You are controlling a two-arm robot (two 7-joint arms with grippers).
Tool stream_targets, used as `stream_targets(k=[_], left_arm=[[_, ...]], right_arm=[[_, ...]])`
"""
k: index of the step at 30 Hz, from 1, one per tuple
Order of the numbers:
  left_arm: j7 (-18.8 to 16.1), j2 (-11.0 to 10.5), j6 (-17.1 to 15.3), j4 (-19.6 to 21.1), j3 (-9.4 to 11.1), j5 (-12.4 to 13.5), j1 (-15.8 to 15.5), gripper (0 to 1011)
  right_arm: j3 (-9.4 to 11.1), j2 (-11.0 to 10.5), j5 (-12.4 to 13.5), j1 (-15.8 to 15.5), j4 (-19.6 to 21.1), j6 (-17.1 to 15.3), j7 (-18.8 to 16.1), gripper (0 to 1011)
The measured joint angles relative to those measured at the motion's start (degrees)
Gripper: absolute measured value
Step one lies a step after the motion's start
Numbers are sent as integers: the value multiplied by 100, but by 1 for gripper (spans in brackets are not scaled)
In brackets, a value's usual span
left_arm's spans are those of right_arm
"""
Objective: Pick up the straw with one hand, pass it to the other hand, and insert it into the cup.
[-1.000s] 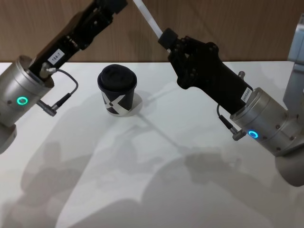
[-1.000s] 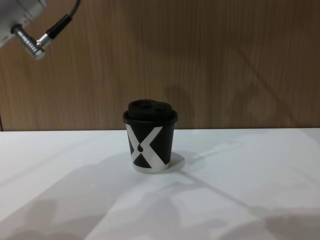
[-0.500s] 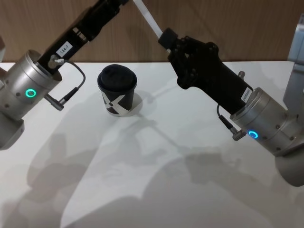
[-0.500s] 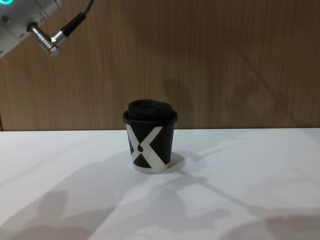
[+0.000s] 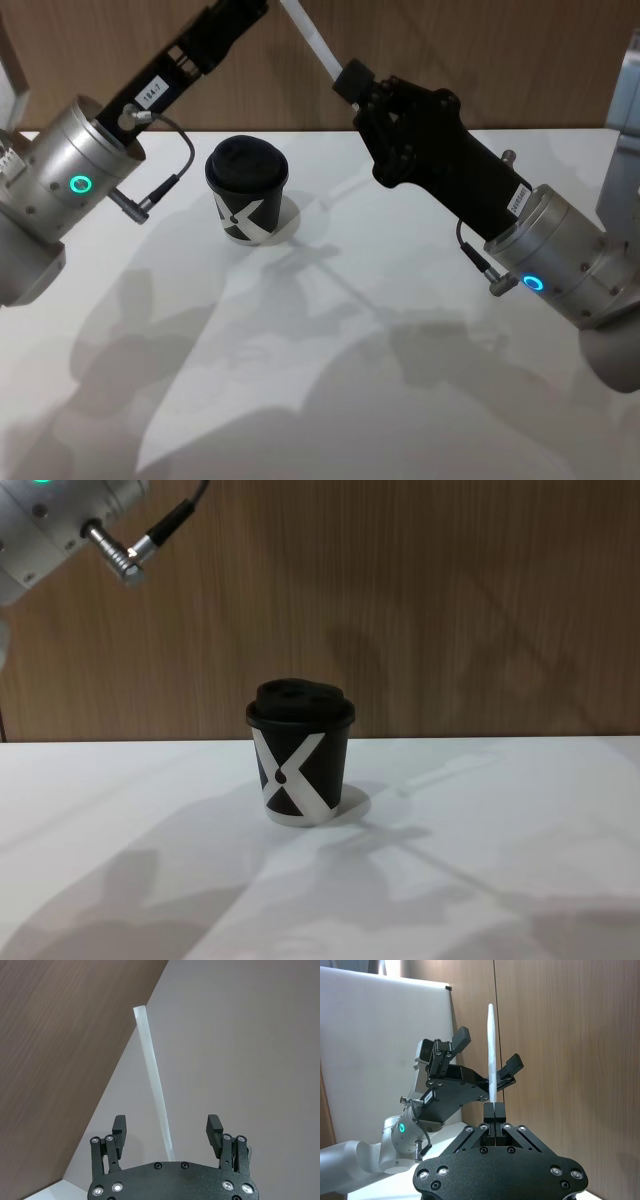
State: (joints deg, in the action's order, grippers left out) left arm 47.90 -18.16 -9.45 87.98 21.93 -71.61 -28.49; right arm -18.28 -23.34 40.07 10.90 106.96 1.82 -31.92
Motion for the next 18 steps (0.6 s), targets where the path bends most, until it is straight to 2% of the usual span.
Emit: stream_targets(k=[3, 7, 12, 14, 15, 16, 18], left_arm=[[-20, 20, -21, -44, 34, -21, -48, 993], [-43, 43, -35, -92, 77, -46, -101, 916], [-52, 55, -36, -125, 108, -60, -138, 761], [-59, 61, -33, -142, 130, -65, -163, 728], [-59, 61, -33, -142, 130, -65, -163, 673], [-62, 62, -26, -148, 138, -65, -172, 673], [-67, 62, -15, -155, 148, -67, -184, 590]], right_arm=[[0, 0, 0, 0, 0, 0, 0, 9], [0, 0, 0, 0, 0, 0, 0, 9], [0, 0, 0, 0, 0, 0, 0, 8], [0, 0, 0, 0, 0, 0, 0, 9], [0, 0, 0, 0, 0, 0, 0, 9], [0, 0, 0, 0, 0, 0, 0, 9], [0, 0, 0, 0, 0, 0, 0, 9]])
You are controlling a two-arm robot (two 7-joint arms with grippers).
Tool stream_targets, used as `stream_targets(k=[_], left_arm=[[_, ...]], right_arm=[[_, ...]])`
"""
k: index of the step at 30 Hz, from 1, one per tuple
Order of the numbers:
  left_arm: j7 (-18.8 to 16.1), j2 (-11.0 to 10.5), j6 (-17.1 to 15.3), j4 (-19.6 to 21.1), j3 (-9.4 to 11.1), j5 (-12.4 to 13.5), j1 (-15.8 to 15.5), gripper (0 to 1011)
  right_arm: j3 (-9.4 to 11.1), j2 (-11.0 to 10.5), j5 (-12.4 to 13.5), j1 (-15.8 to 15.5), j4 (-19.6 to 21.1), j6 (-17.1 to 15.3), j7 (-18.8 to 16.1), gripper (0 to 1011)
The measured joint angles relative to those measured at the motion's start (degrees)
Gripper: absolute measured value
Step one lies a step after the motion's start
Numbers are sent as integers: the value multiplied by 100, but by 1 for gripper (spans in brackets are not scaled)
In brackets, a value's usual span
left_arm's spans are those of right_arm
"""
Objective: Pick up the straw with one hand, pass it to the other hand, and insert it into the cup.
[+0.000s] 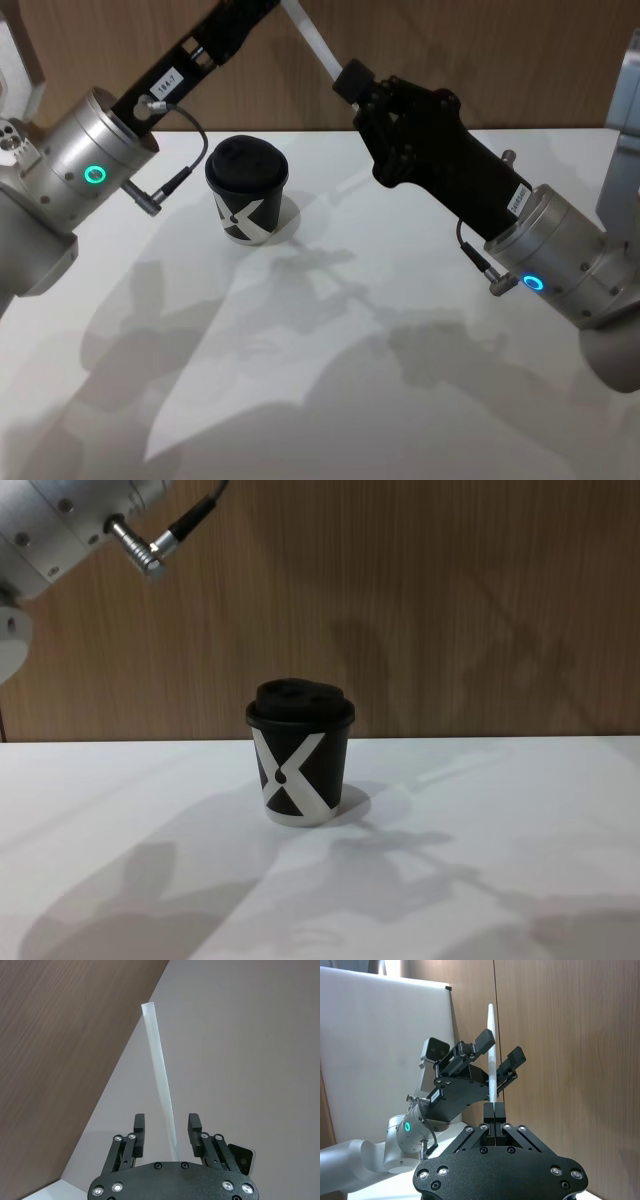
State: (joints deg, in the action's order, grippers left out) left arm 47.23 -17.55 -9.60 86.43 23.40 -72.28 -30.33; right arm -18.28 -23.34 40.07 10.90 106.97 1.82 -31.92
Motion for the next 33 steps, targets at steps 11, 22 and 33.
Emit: stream_targets(k=[11, 22, 33], left_arm=[[-10, -19, 63, 0, 48, -29, -37, 215], [9, -45, 64, 35, 94, -127, -59, 25], [-6, -74, 49, 96, 127, -227, -64, 14]], right_arm=[[0, 0, 0, 0, 0, 0, 0, 9], [0, 0, 0, 0, 0, 0, 0, 8], [0, 0, 0, 0, 0, -1, 0, 132]])
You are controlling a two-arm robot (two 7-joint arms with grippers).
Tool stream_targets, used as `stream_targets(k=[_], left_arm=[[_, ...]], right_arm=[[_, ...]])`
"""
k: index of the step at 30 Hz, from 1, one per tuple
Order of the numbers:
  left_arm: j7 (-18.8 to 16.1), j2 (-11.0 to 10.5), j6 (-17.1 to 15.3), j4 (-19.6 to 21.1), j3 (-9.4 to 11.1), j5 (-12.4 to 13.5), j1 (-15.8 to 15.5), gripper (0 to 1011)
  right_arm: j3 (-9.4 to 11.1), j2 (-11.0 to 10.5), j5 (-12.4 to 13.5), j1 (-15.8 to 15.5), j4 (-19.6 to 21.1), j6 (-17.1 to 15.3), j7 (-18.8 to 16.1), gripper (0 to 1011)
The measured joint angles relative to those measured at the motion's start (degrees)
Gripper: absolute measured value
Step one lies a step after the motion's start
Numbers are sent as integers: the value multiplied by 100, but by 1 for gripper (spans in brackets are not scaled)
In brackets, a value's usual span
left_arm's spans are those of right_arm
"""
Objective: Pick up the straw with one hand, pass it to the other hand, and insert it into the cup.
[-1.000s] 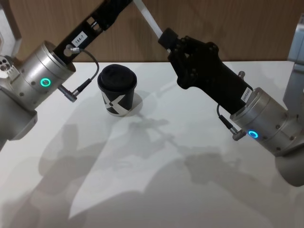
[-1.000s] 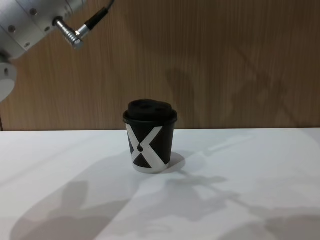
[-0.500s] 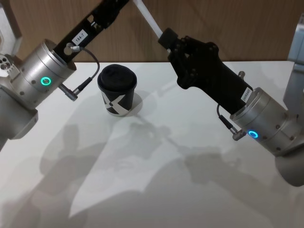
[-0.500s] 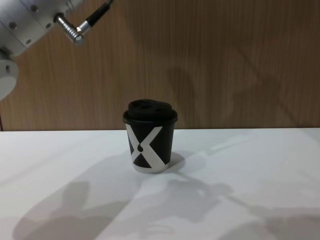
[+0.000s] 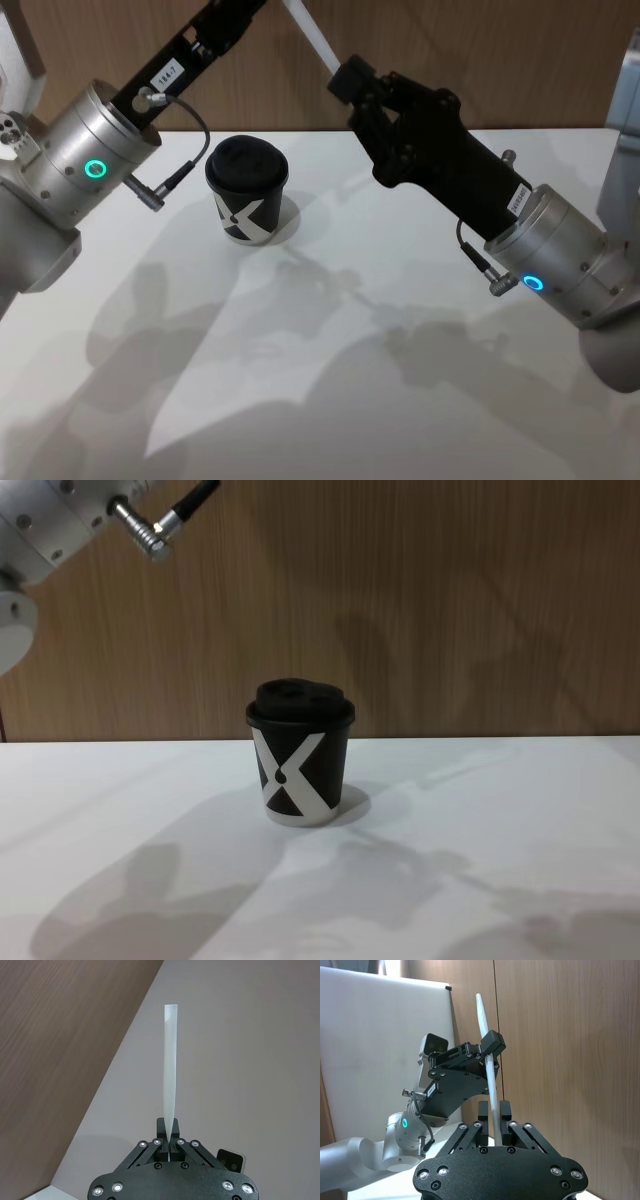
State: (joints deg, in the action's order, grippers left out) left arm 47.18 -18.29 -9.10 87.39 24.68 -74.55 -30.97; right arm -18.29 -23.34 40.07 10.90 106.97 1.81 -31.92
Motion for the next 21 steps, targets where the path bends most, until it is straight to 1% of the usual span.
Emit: stream_targets(k=[1, 3, 4, 6, 8, 10, 11, 12, 13, 14, 15, 16, 17, 18, 19, 20, 21], left_arm=[[-3, -3, 0, 6, 2, -5, 0, 14], [-16, -11, 0, 22, 10, -15, -2, 13], [-29, -20, 0, 37, 18, -18, -4, 14], [-36, -26, 0, 41, 21, -19, -5, 14], [-68, -56, 1, 65, 37, -19, -13, 12], [-95, -77, 1, 79, 45, -12, -18, 13], [-109, -94, 1, 87, 49, -7, -24, 13], [-124, -103, 2, 92, 52, 3, -26, 14], [-169, -137, 7, 110, 62, 38, -35, 13], [-213, -168, 15, 127, 69, 79, -43, 12], [-236, -192, 21, 139, 74, 101, -47, 12], [-260, -203, 28, 145, 77, 126, -49, 13], [-287, -228, 37, 157, 82, 152, -54, 14], [-320, -246, 50, 168, 85, 187, -58, 14], [-338, -264, 59, 176, 88, 206, -62, 14], [-400, -302, 89, 194, 94, 275, -67, 14], [-430, -326, 103, 207, 98, 308, -72, 14]], right_arm=[[0, 0, 0, 0, 0, 0, 0, 146], [0, 0, 0, 0, 0, 0, 0, 239], [0, 0, 0, 0, 0, 0, 0, 239], [0, 0, 0, 0, 0, 0, 0, 296], [0, 0, 0, 0, 0, 0, 0, 374], [0, 0, 0, 0, 0, 1, 0, 409], [0, 0, 0, 0, 0, 0, 0, 464], [0, 0, 0, 0, 0, 0, 0, 493], [0, 0, 0, 0, 0, 1, 0, 514], [0, 0, 0, 0, 0, 1, 0, 574], [0, 0, 0, 0, 0, 1, 0, 574], [0, 0, 0, 0, 0, 1, 0, 608], [0, 0, 0, 0, 0, 1, 0, 665], [0, 0, 0, 0, 0, 1, 0, 665], [0, 0, 0, 0, 0, 1, 0, 713], [0, 0, 0, 0, 0, 1, 0, 731], [0, 0, 0, 0, 0, 1, 0, 790]])
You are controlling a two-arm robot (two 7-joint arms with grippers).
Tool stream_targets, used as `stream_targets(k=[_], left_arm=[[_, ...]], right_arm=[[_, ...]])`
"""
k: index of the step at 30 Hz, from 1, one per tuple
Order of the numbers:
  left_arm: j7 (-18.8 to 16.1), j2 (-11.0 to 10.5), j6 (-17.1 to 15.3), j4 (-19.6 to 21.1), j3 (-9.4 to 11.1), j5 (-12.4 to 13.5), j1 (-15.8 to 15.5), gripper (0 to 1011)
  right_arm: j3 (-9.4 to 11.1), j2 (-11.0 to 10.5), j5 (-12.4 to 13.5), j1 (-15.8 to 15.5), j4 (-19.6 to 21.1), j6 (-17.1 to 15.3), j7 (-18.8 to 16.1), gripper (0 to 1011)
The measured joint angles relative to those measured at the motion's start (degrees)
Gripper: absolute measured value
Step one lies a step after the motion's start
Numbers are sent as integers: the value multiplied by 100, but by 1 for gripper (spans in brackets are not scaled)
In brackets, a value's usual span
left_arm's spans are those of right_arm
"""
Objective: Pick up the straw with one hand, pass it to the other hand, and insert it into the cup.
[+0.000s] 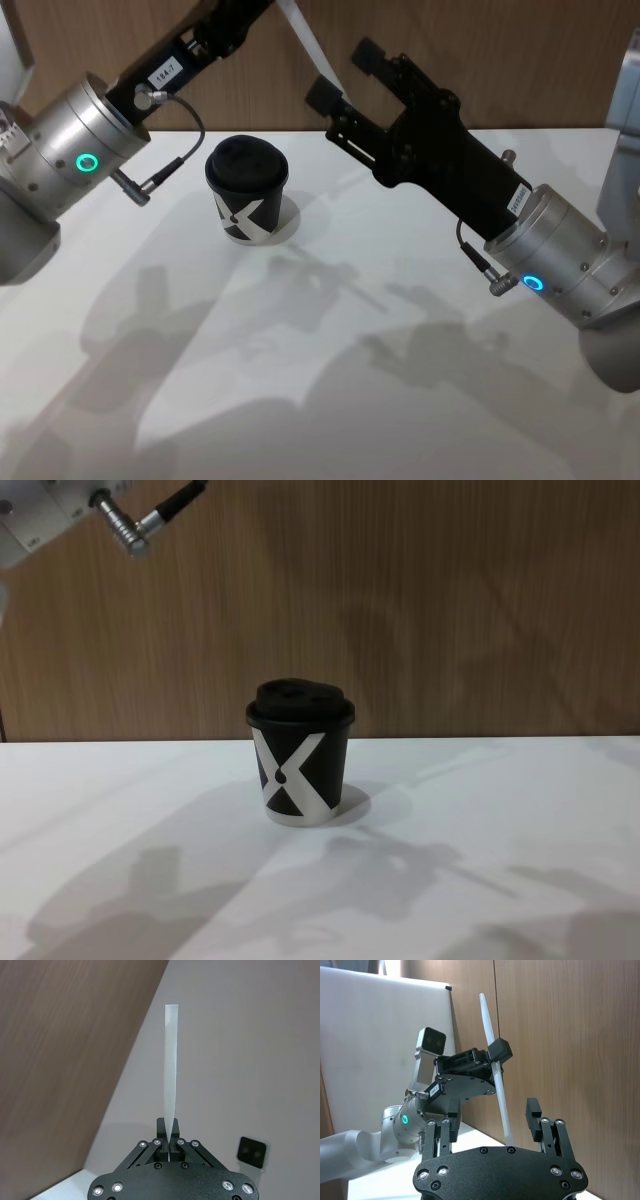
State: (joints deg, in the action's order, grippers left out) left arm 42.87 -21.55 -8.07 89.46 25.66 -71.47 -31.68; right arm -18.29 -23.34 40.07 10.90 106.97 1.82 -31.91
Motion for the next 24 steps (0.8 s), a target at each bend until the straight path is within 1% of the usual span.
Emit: stream_targets(k=[2, 5, 6, 7, 8, 9, 10, 13, 15, 16, 19, 21, 23, 24], left_arm=[[-100, -56, 52, 28, 10, 114, -11, 14], [-242, -138, 131, 65, 24, 274, -25, 13], [-277, -158, 151, 74, 28, 315, -28, 14], [-349, -191, 192, 89, 37, 398, -35, 13], [-385, -209, 213, 97, 42, 444, -39, 14], [-471, -252, 260, 113, 54, 549, -50, 14], [-471, -252, 260, 113, 54, 549, -50, 14], [-661, -337, 376, 138, 95, 813, -79, 14], [-733, -365, 422, 143, 116, 927, -94, 14], [-819, -394, 473, 144, 144, 1068, -113, 14], [-928, -426, 537, 144, 187, 1261, -141, 13], [-1041, -453, 604, 134, 244, 1481, -174, 13], [-1106, -465, 641, 118, 281, 1614, -195, 13], [-1180, -473, 683, 97, 322, 1776, -218, 12]], right_arm=[[0, 0, 0, 0, 0, 0, 0, 824], [0, 0, 0, 0, 0, 0, 0, 911], [0, 0, 0, 0, 0, 0, 0, 924], [0, 0, 0, 0, 0, 0, 0, 941], [0, 0, 0, 0, 0, 0, 0, 986], [0, 0, 0, 0, 0, 0, 0, 1000], [0, 0, 0, 0, 0, 0, 0, 1001], [0, 0, 0, 0, 0, 0, 0, 1001], [0, 0, 0, 0, 0, 0, 0, 1001], [0, 0, 0, 0, 0, 0, 0, 1001], [0, 0, 0, 0, 0, 0, 0, 1001], [0, 0, 0, 0, 0, 0, 0, 1001], [0, 0, 0, 0, 0, 0, 0, 1001], [0, 0, 0, 0, 0, 0, 0, 1001]])
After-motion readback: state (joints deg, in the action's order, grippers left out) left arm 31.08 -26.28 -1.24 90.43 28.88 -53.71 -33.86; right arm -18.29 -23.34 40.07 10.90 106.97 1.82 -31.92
